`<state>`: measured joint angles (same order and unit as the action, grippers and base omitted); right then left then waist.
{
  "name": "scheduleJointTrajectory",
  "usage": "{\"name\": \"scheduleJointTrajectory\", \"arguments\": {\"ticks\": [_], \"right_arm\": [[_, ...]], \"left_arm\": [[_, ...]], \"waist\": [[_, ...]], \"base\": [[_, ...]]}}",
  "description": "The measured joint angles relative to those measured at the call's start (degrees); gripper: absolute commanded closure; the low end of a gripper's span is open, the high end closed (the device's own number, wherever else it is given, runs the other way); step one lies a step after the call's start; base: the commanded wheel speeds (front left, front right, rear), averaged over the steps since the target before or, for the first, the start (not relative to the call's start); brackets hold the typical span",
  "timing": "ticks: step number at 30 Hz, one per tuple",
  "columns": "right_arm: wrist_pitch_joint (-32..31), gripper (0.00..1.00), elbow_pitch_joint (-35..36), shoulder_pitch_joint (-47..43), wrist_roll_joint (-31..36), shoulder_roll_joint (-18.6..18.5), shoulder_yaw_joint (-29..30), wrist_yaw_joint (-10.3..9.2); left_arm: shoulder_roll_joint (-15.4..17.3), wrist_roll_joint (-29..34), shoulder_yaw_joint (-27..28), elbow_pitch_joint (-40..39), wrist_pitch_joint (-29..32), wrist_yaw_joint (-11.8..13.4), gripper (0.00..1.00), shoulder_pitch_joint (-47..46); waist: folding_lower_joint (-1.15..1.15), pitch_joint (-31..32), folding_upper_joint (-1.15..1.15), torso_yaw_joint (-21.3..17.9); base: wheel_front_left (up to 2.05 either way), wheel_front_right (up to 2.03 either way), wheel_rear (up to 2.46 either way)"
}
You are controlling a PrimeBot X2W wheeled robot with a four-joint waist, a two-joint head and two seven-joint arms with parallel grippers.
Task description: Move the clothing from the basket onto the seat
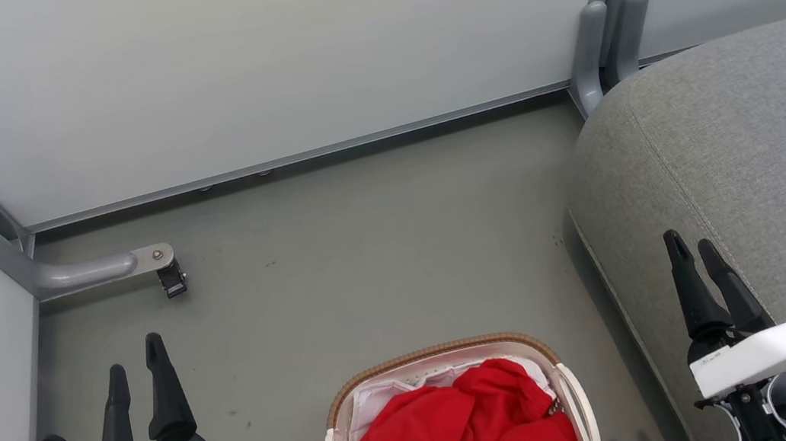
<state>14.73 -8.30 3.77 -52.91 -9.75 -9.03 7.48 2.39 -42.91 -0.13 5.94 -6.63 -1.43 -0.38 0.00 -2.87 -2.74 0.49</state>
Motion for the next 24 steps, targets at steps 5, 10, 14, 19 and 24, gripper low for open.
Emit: {"name": "scheduleJointTrajectory", "arguments": {"ticks": [5, 10, 14, 19, 24], "right_arm": [[0.0, 0.0, -0.22, -0.27, 5.03, 0.67, 0.53, 0.0], [0.0, 0.0, -0.31, -0.49, 10.26, 1.36, 1.6, 0.0], [0.0, 0.0, -0.46, -0.49, 14.17, 1.78, 2.42, 0.0], [0.01, 0.0, -0.92, -0.48, 18.25, 2.32, 3.44, 0.0], [0.01, 0.0, -1.34, -0.48, 21.95, 3.0, 4.3, 0.0]], "left_arm": [[0.02, 3.89, 0.14, 1.08, -0.8, 0.0, 0.0, 0.48], [0.03, 6.86, -0.09, 2.43, -1.58, -0.01, 0.0, 0.8], [0.05, 8.81, -0.63, 3.8, -2.11, -0.01, 0.0, 0.94], [0.07, 11.36, -1.32, 5.34, -2.87, -0.02, 0.0, 0.97], [0.09, 13.43, -1.66, 6.17, -3.54, -0.09, 0.0, 0.97]], "waist": [[0.0, -0.03, 0.0, 0.15], [0.0, -0.04, 0.0, 0.3], [0.0, -0.07, 0.0, 0.41], [0.0, -0.12, 0.0, 0.6], [0.0, -0.16, -0.01, 0.84]], "base": [[0.0, 0.0, 0.0], [0.0, 0.0, 0.0], [0.0, 0.0, 0.0], [0.0, 0.0, 0.0], [0.0, 0.0, 0.0]]}}
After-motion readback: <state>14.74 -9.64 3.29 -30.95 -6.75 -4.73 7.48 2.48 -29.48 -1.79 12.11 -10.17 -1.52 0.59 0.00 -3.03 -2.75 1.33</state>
